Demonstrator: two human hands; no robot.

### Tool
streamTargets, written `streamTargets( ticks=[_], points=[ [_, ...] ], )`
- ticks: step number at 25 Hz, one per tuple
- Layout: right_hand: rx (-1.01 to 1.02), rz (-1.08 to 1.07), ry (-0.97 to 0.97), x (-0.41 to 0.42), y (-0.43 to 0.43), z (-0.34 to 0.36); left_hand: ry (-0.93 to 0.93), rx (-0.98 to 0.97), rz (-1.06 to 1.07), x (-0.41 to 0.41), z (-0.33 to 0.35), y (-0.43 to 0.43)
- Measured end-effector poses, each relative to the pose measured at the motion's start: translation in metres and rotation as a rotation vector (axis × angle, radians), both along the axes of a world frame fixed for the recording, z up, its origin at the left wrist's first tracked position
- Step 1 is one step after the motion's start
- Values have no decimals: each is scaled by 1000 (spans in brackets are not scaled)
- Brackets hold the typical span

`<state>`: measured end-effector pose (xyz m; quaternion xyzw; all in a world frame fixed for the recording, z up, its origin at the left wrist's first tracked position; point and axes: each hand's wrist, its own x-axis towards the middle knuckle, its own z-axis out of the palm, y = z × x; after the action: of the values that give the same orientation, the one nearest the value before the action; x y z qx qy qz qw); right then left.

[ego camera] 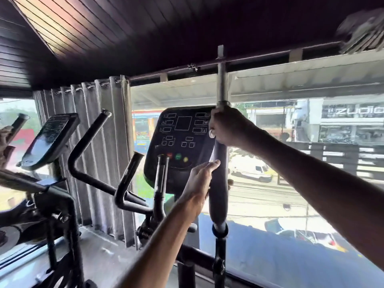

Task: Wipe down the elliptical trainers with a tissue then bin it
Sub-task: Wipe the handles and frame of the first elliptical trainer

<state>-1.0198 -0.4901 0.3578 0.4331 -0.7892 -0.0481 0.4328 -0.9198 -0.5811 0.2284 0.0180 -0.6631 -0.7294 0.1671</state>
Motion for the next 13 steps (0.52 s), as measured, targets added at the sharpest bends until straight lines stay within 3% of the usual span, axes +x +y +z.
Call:
streamTargets(
  ticks=[5, 8, 13],
  points=[
    [-335, 207, -47, 23, 27, -43, 3, 45, -124, -5, -16, -11],
    [-415, 178, -98, 40, 32, -61, 34, 104, -173, -1, -20, -13],
    [-283, 170, -22, 49, 32, -65, 11, 219, -179, 10, -25, -11]
  ],
)
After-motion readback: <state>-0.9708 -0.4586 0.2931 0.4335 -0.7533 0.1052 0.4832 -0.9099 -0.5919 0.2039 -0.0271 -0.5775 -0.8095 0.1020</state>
